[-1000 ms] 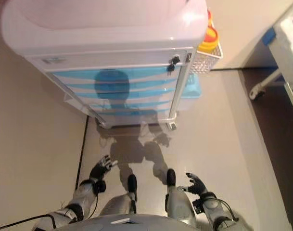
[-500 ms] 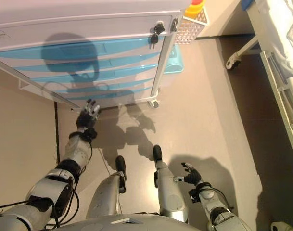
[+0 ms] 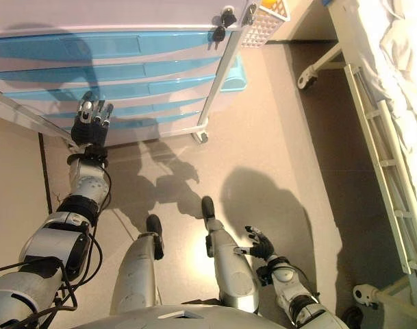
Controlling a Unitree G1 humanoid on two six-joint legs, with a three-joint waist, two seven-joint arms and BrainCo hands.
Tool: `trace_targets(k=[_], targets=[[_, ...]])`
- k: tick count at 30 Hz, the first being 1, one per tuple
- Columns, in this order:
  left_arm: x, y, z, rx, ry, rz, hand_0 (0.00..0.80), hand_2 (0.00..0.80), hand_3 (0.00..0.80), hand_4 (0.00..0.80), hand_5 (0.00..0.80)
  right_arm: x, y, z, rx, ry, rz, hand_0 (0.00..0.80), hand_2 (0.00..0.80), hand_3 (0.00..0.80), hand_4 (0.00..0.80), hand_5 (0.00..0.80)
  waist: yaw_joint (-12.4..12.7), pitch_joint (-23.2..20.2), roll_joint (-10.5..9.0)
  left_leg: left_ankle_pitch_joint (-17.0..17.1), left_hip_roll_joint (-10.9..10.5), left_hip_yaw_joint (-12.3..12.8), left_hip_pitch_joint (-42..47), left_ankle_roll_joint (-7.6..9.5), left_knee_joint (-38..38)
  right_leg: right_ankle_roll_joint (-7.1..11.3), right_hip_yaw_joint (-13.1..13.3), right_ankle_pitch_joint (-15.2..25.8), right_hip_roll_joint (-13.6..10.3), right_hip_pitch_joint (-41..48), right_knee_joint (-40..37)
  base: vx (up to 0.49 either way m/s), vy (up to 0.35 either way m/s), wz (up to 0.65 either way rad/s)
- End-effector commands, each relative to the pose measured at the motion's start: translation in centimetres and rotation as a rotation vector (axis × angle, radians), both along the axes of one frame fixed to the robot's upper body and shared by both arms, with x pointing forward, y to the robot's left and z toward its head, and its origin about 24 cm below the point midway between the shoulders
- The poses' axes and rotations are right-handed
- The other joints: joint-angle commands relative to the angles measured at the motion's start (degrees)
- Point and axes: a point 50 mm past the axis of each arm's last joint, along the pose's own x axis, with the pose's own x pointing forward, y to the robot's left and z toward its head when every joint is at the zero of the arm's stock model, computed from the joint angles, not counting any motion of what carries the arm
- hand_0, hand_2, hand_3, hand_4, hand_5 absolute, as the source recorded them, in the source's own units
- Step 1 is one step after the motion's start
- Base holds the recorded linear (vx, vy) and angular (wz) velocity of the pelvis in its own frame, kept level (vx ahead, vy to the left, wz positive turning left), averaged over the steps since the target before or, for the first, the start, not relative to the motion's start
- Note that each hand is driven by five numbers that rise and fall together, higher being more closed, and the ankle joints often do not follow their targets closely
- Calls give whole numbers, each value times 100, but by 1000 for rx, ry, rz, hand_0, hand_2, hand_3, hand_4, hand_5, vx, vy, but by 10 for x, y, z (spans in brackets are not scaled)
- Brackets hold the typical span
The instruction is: Open the drawer and pick up the medicine
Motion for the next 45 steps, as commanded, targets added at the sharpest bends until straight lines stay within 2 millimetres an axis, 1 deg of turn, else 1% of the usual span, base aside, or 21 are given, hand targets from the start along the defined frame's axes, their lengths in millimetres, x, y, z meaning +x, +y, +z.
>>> trace_targets(k=[1,5,7,12,13,14,15,18,20,22,24,28,29,31,33,36,40,42,43,44,45], targets=[[12,5,96,73,-364,-46,0,0,0,0,0,-17,13,-4,41,8,54,0,0,0,0,0,31,-224,11,-182,-302,-212,-119,304,-79,-120,7,77,107,138,112,31,-52,-3],[12,-2,114,68,-481,-150,0,0,0,0,0,-21,18,-5,49,12,59,0,0,0,0,0,40,-233,-46,-250,-314,-235,-137,321,7,-113,14,89,127,206,70,26,-45,3],[11,-11,123,50,-557,-241,0,0,0,0,0,-22,18,-6,51,14,61,0,0,0,0,0,54,-234,-58,-271,-323,-248,-129,324,19,-114,18,93,137,245,42,12,-18,0],[8,-35,134,17,-698,-446,0,0,0,0,0,-22,21,-6,58,23,65,0,0,0,0,0,93,-242,-77,-302,-334,-267,-87,339,43,-124,26,98,155,353,-1,31,-24,0],[5,-42,137,-5,-751,-520,125,125,125,125,125,-23,21,-7,60,29,66,0,0,0,0,0,107,-251,-80,-314,-339,-281,-70,346,54,-128,28,99,158,393,-14,54,-32,2],[2,-49,140,-21,-811,-586,289,289,289,289,289,-24,21,-7,60,33,66,0,0,0,0,0,119,-255,-82,-322,-346,-295,-56,350,57,-130,31,98,163,423,-24,51,-27,2],[1,-51,141,-33,-836,-615,408,408,408,408,408,-24,21,-7,60,34,67,0,0,0,0,0,124,-255,-82,-325,-349,-299,-47,351,56,-131,32,98,165,437,-30,40,-22,3],[-7,-67,148,-85,-978,-752,800,800,800,800,800,-26,21,-8,62,46,71,0,0,0,0,0,150,-290,-105,-343,-357,-323,-16,357,66,-135,45,106,184,534,-84,41,-27,2],[-11,-76,150,-117,-1062,-818,800,800,800,800,800,-26,22,-9,63,53,80,0,0,0,0,0,160,-310,-126,-345,-362,-337,20,360,60,-135,61,113,205,603,-121,38,-29,2],[-14,-81,152,-135,-1111,-855,800,800,800,800,800,-27,22,-9,64,59,82,0,0,0,0,0,170,-320,-141,-347,-356,-341,47,362,57,-136,70,115,220,652,-143,29,-29,0],[-18,-91,150,-138,-1154,-922,800,800,800,800,800,-28,22,-10,66,64,85,0,0,0,0,0,192,-326,-160,-333,-364,-364,76,360,36,-136,73,125,237,724,-187,19,-35,-2],[-24,-108,145,-118,-1170,-1026,800,800,800,800,800,-28,21,-10,60,66,91,0,0,0,0,0,239,-333,-143,-284,-382,-395,155,344,-56,-143,69,110,248,825,-233,3,-5,2],[-26,-116,139,-111,-1158,-1062,800,800,800,800,800,-27,21,-10,53,64,94,0,0,0,0,0,261,-334,-113,-248,-397,-418,183,328,-108,-152,66,100,257,855,-247,0,0,0],[-29,-120,134,-111,-1138,-1073,800,800,800,800,800,-26,20,-9,45,61,95,0,0,0,0,0,289,-328,-89,-213,-422,-443,238,320,-178,-162,57,88,258,896,-261,-7,4,2],[-33,-125,116,-140,-1084,-1091,800,800,800,800,800,-24,18,-8,37,57,89,0,0,0,0,0,368,-343,-29,-141,-482,-516,351,301,-308,-184,22,65,250,984,-286,-9,9,12],[-41,-124,82,-222,-996,-1085,800,800,800,800,800,-21,17,-7,18,49,83,0,0,0,0,0,495,-383,53,15,-592,-600,455,267,-502,-219,-67,45,195,1046,-306,-28,21,21],[-58,-119,26,-365,-855,-1035,800,800,800,800,800,-17,11,-7,-11,49,59,0,0,0,0,0,697,-429,219,174,-668,-747,690,216,-757,-269,-241,-65,128,1208,-278,-24,45,12],[-76,-114,-18,-472,-743,-973,800,800,800,800,800,-15,3,-6,-34,49,45,0,0,0,0,0,847,-438,352,283,-696,-856,848,180,-905,-299,-383,-149,66,1331,-238,-17,60,26],[-83,-109,-36,-541,-699,-922,800,800,800,800,800,-14,-1,-6,-42,50,35,0,0,0,0,0,901,-444,405,323,-703,-900,924,163,-971,-311,-455,-188,37,1392,-222,-2,57,27],[-94,-101,-58,-603,-637,-863,800,800,800,800,800,-13,-6,-5,-54,49,22,0,0,0,0,0,967,-452,474,386,-705,-943,1033,137,-1075,-326,-553,-238,5,1480,-212,13,62,29],[-110,-90,-82,-639,-569,-798,800,800,800,800,800,-11,-13,-3,-62,49,4,0,0,0,0,0,1036,-461,528,435,-713,-992,1128,113,-1163,-337,-637,-267,-29,1548,-213,21,68,32]])
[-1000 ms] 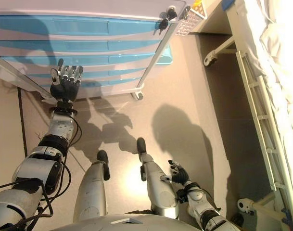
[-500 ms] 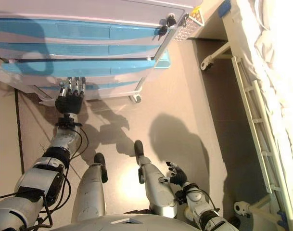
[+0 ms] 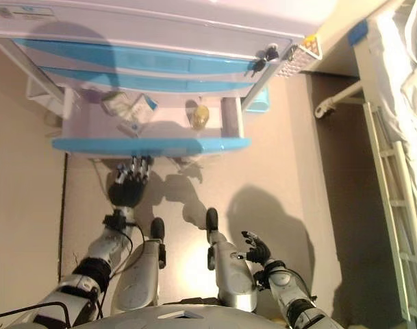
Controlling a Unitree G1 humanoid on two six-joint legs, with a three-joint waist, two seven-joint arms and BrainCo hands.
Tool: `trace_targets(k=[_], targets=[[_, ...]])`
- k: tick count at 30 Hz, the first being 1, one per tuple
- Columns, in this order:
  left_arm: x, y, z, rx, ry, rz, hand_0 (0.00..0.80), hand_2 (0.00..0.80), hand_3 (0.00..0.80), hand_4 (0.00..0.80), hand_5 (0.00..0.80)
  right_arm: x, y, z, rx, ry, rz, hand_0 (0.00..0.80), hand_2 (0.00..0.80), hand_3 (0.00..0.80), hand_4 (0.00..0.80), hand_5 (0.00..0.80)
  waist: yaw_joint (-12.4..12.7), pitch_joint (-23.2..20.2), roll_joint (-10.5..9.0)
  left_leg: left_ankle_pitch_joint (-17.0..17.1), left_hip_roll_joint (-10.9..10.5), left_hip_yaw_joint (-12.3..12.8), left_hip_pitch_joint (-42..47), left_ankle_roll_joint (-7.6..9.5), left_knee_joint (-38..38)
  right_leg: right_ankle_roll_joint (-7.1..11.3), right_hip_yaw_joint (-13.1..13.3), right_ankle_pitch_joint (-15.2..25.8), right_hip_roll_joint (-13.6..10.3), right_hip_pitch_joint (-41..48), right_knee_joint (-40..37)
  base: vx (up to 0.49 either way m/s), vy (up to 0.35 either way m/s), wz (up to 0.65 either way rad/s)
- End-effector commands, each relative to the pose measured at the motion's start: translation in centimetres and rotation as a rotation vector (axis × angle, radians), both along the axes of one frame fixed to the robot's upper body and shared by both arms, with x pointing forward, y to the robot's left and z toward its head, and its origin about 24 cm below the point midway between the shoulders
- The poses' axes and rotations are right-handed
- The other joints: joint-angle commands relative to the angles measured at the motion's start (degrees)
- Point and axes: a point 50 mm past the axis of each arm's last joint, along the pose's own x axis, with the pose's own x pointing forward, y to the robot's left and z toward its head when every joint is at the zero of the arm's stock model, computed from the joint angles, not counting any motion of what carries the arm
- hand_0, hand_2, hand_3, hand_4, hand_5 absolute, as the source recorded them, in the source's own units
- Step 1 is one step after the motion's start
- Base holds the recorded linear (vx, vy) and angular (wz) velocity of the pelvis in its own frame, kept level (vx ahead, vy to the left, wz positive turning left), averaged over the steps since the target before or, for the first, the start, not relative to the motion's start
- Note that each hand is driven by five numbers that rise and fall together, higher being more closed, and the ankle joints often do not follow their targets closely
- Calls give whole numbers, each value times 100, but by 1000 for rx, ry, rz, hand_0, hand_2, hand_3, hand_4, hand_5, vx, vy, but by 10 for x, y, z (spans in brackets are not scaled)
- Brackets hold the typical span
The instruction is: Open the drawer and pick up the medicine
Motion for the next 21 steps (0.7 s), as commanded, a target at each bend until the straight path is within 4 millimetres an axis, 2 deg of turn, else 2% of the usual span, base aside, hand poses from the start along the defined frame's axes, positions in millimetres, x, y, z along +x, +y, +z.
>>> trace_targets(k=[1,2,3,4,9,13,19,21], targets=[[-12,-12,37,-176,-499,-86,800,800,800,800,800,-9,-25,0,-56,15,-29,0,0,0,0,0,351,-742,547,19,-285,-446,-111,139,48,-342,-177,-241,270,242,509,21,92,31],[-34,-2,12,-171,-386,-60,800,800,800,800,800,-8,-33,2,-68,13,-34,0,0,0,0,0,418,-750,617,98,-273,-465,-28,94,-49,-354,-282,-266,231,301,510,10,76,33],[-38,2,6,-162,-338,-34,800,800,800,800,800,-8,-35,2,-75,11,-25,0,0,0,0,0,430,-741,637,120,-271,-475,7,80,-77,-357,-315,-276,219,334,508,9,107,38],[-68,9,-21,-166,-214,1,800,800,800,800,800,-9,-42,3,-95,14,-23,0,0,0,0,0,488,-754,716,190,-259,-484,102,49,-177,-373,-422,-325,174,420,509,10,97,33],[-133,14,-71,-166,173,66,800,800,800,800,800,-16,-58,0,-129,44,-35,0,0,0,0,0,585,-884,883,280,-226,-501,395,-38,-413,-383,-661,-466,95,661,480,34,76,23],[-154,10,-83,-167,285,56,800,800,800,800,800,-21,-62,-4,-134,78,-42,0,0,0,0,0,610,-1016,961,289,-207,-508,542,-88,-515,-383,-781,-534,81,769,466,67,40,13],[-156,6,-88,-124,348,18,800,800,800,800,800,-29,-62,-8,-139,108,-53,0,0,0,0,0,550,-1151,1009,288,-208,-498,678,-87,-618,-378,-836,-568,88,813,488,42,12,9],[-160,9,-94,-23,437,7,800,800,800,800,800,-36,-63,-11,-160,132,-53,0,0,0,0,0,492,-1222,1013,274,-207,-468,743,-75,-657,-370,-826,-576,96,832,487,51,13,1]])
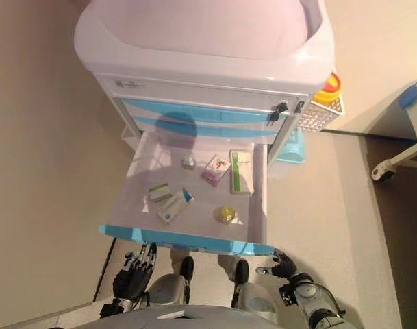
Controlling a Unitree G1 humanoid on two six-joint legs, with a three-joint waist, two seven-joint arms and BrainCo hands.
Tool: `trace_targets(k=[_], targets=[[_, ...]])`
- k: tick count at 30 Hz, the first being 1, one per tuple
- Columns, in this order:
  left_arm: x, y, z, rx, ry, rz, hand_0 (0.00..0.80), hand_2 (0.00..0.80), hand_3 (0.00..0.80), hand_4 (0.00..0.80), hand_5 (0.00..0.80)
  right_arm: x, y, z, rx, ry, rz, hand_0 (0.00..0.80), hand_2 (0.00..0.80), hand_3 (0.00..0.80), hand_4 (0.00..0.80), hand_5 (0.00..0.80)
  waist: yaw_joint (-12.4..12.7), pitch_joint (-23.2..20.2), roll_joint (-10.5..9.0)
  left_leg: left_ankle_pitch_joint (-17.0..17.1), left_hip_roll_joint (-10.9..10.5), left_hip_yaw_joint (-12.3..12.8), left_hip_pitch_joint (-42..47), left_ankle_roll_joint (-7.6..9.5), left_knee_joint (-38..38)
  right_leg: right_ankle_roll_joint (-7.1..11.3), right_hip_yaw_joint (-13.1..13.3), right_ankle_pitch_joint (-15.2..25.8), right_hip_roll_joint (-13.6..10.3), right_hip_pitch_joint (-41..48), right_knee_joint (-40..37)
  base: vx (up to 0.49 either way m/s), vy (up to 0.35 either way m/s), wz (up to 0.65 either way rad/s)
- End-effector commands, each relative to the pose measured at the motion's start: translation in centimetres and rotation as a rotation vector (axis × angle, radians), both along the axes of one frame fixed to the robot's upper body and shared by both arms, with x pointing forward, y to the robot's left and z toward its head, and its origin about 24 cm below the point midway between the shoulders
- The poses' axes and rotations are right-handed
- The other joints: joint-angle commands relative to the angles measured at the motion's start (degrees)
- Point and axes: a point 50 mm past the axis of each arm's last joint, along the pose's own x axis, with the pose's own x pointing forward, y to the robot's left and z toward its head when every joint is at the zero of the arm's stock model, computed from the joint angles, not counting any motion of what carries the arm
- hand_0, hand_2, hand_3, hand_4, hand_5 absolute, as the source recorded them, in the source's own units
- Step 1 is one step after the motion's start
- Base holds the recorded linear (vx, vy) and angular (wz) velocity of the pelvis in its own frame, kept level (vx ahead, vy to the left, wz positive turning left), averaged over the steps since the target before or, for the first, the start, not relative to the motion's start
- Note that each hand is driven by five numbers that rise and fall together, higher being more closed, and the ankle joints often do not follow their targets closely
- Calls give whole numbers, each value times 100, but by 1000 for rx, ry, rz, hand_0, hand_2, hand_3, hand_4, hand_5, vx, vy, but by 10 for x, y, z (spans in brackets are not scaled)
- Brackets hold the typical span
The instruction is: Open the drawer and pick up the medicine
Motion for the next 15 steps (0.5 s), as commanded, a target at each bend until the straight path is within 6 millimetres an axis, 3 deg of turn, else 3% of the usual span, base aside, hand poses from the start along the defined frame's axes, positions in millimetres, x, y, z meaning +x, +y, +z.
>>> trace_targets(k=[1,2,9,12,15], targets=[[-11,10,3,127,-41,-41,445,445,445,445,445,-1,-2,1,-23,-19,10,0,0,0,0,0,102,-175,-167,-289,-427,169,-237,263,466,-46,-83,-254,-81,6,611,44,12,1],[-13,13,-1,186,28,-65,0,0,0,0,0,-5,-3,-1,-36,3,5,0,0,0,0,0,71,-201,-167,-295,-433,179,-211,271,453,-43,-70,-254,-78,13,609,41,12,0],[-10,37,-12,531,373,-105,0,0,0,0,0,-33,-25,-12,-200,175,-128,0,0,0,0,0,-79,-338,-131,-306,-459,209,-45,320,335,-26,28,-262,-48,96,570,18,6,-2],[-17,50,-18,756,608,-184,0,0,0,0,0,-46,-41,-12,-294,199,-304,0,0,0,0,0,-126,-433,-102,-278,-470,204,51,346,222,-16,75,-245,-31,148,531,10,0,-1],[-18,59,-18,960,726,-290,0,0,0,0,0,-50,-60,-6,-386,171,-470,0,0,0,0,0,-180,-494,-69,-258,-467,201,163,347,99,3,141,-236,-9,194,500,6,1,-1]])
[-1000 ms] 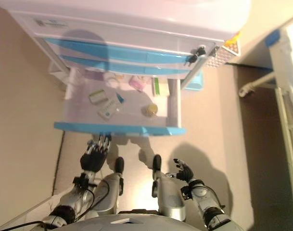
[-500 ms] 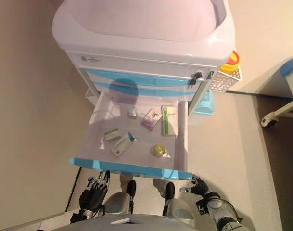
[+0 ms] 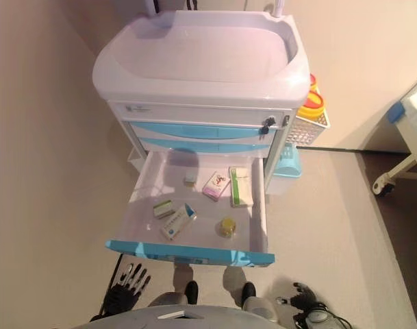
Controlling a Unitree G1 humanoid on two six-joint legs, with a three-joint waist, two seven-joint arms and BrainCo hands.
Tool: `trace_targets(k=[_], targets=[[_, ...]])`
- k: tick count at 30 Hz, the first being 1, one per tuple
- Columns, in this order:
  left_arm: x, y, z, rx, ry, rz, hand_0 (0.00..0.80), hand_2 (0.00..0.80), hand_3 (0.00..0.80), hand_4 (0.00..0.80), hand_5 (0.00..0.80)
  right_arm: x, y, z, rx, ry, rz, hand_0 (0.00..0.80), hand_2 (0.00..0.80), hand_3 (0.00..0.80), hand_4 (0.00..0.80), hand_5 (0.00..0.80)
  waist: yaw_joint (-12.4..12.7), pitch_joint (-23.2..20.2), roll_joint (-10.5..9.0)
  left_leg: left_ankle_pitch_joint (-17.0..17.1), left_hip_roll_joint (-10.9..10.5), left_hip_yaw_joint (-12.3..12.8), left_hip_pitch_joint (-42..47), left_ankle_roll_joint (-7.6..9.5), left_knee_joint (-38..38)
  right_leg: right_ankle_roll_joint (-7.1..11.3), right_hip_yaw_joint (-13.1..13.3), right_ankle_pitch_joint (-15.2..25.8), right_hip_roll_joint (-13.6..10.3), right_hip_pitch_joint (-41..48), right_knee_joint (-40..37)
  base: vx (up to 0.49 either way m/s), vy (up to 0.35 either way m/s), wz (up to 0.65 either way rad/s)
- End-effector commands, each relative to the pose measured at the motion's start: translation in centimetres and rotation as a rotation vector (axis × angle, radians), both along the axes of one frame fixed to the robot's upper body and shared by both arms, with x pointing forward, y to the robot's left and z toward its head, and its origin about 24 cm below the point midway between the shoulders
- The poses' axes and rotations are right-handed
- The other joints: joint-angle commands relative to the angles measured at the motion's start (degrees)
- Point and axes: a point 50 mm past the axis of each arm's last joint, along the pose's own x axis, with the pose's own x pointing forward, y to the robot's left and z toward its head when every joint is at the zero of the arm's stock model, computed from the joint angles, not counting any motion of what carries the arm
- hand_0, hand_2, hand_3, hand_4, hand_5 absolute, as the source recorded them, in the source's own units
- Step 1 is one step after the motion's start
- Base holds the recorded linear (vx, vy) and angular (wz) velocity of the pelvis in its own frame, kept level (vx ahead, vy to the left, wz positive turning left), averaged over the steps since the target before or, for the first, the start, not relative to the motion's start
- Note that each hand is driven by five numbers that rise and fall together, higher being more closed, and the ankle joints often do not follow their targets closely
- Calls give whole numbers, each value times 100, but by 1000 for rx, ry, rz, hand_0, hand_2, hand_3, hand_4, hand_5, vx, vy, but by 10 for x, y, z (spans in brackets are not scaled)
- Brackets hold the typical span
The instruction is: Open the drawer and pick up the medicine
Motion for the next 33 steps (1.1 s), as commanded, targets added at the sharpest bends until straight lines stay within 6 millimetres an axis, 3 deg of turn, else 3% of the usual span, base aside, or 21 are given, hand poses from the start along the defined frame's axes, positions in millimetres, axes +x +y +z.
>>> trace_targets(k=[1,5,8,9,13,15,20,24,26,30,33], targets=[[8,18,4,259,129,-157,0,0,0,0,0,13,-26,14,-182,-122,-206,0,0,0,0,0,-46,164,-207,-330,-462,160,19,297,287,-3,101,-169,20,220,335,0,0,0],[3,21,4,370,215,-322,0,0,0,0,0,29,-57,38,-359,-324,-396,0,0,0,0,0,-111,128,-218,-361,-452,223,117,352,198,31,223,-129,46,232,300,-11,-14,-5],[-6,16,1,397,263,-396,0,0,0,0,0,55,-72,68,-481,-581,-483,0,0,0,0,0,-171,110,-222,-381,-437,306,165,395,141,49,300,-87,66,220,273,-45,-9,-17],[-11,13,-1,401,280,-424,0,0,0,0,0,73,-75,86,-527,-705,-484,0,0,0,0,0,-210,97,-220,-387,-433,343,186,413,96,58,328,-73,71,209,261,-60,8,-17],[-16,4,-4,417,304,-494,0,0,0,0,0,120,-64,133,-556,-1023,-359,0,0,0,0,0,-269,63,-209,-394,-413,408,239,429,-28,77,376,-57,73,177,238,-59,13,-16],[-18,-4,-6,418,303,-512,0,0,0,0,0,156,-38,174,-507,-1225,-154,0,0,0,0,0,-304,43,-208,-373,-399,447,229,423,-86,89,390,-52,56,129,235,-88,22,-9],[-17,-11,-7,416,289,-524,0,0,0,0,0,180,18,227,-440,-1482,305,0,0,0,0,0,-336,-46,-216,-325,-380,475,193,409,-179,131,351,-63,9,56,212,-73,12,-8],[-12,-15,-7,427,273,-570,0,0,0,0,0,181,55,239,-338,-1509,680,0,0,0,0,0,-297,-125,-229,-274,-367,461,173,377,-271,155,279,-65,-33,41,164,-63,-9,4],[-7,-15,-6,439,257,-598,0,0,0,0,0,179,72,238,-309,-1440,927,0,0,0,0,0,-256,-180,-239,-234,-359,423,171,353,-348,176,222,-56,-62,42,122,-56,-9,10],[5,-11,-2,453,236,-623,0,0,0,0,0,175,87,230,-293,-1277,1256,0,0,0,0,0,-166,-246,-263,-155,-351,344,157,313,-473,219,115,-11,-105,62,9,-53,-11,18],[8,-6,-1,459,239,-631,0,0,0,0,0,177,92,232,-308,-1194,1401,0,0,0,0,0,-106,-275,-279,-101,-340,312,139,285,-530,239,50,25,-125,60,-44,-41,-7,11]])
